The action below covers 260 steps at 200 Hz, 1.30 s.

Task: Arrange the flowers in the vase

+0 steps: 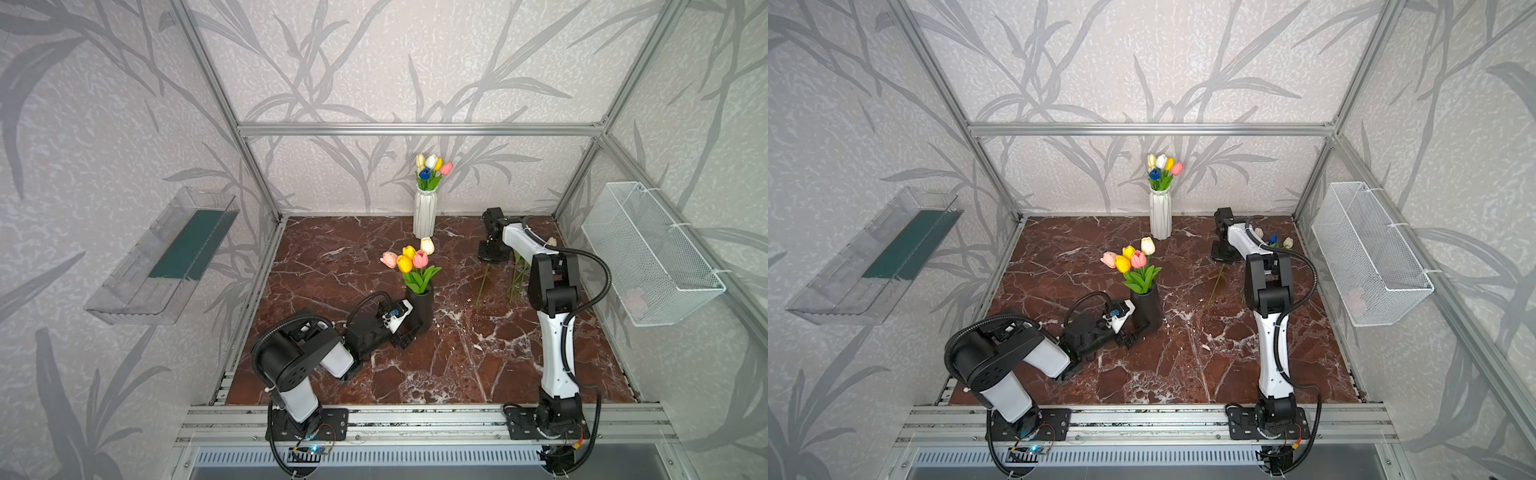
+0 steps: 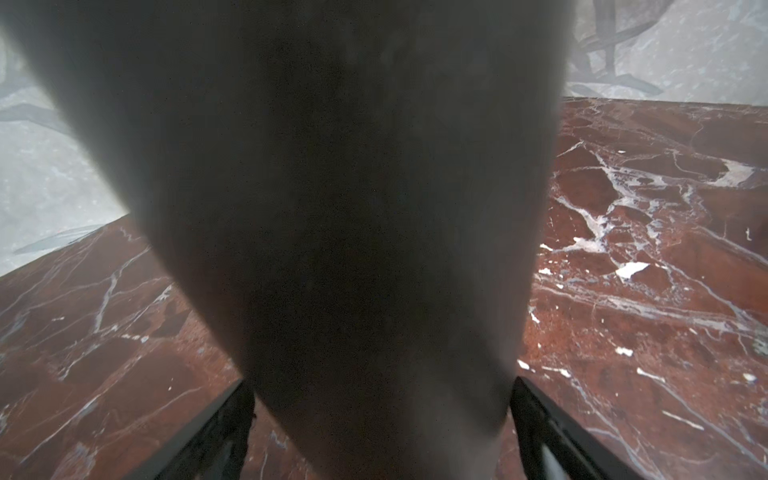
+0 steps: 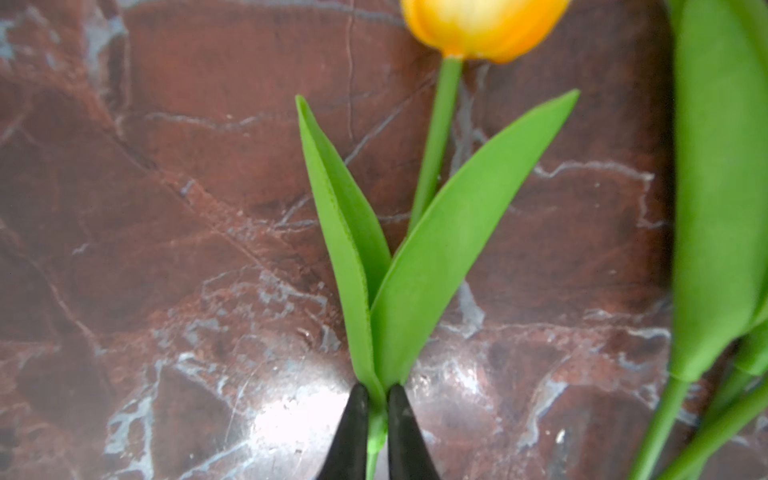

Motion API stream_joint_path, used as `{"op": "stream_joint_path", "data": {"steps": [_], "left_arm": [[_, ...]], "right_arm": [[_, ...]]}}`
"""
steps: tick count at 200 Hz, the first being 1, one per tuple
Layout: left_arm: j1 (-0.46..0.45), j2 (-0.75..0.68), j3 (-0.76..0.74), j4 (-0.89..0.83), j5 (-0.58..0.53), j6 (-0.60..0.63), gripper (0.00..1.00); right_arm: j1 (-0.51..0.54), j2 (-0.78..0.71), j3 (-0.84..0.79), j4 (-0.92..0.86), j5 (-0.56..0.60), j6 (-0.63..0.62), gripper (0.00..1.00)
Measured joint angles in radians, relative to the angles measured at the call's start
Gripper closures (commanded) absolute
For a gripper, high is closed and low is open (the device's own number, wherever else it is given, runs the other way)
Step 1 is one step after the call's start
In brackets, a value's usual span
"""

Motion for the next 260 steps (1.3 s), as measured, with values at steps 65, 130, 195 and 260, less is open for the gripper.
{"op": "stream_joint_path", "data": {"steps": [65,130,195,260], "left_arm": [[0.000,0.044,0.050,0.019,-0.005,0.008,0.04],[0.001,-0.095,0.007,0.026,-0.023,-0.001,0.02],[0.001,-0.453,-0.048,-0.170,-0.057,-0.010,0.03],[0.001,-0.557,-0.031,-0.329,-0.093,0.027,0.03]], "right_arm": [[-0.004,-0.122,-0.210,0.174,-0.053,-0.008,1.00],[0.006,-0.809,-0.755,0.695,-0.316,-0.025,1.00],[0.232,-1.157,-1.014,1.425,-0.543,0.029,1.00],[0.309,-1.055,-1.034,1.632,-0.531,0.029,1.00]]}}
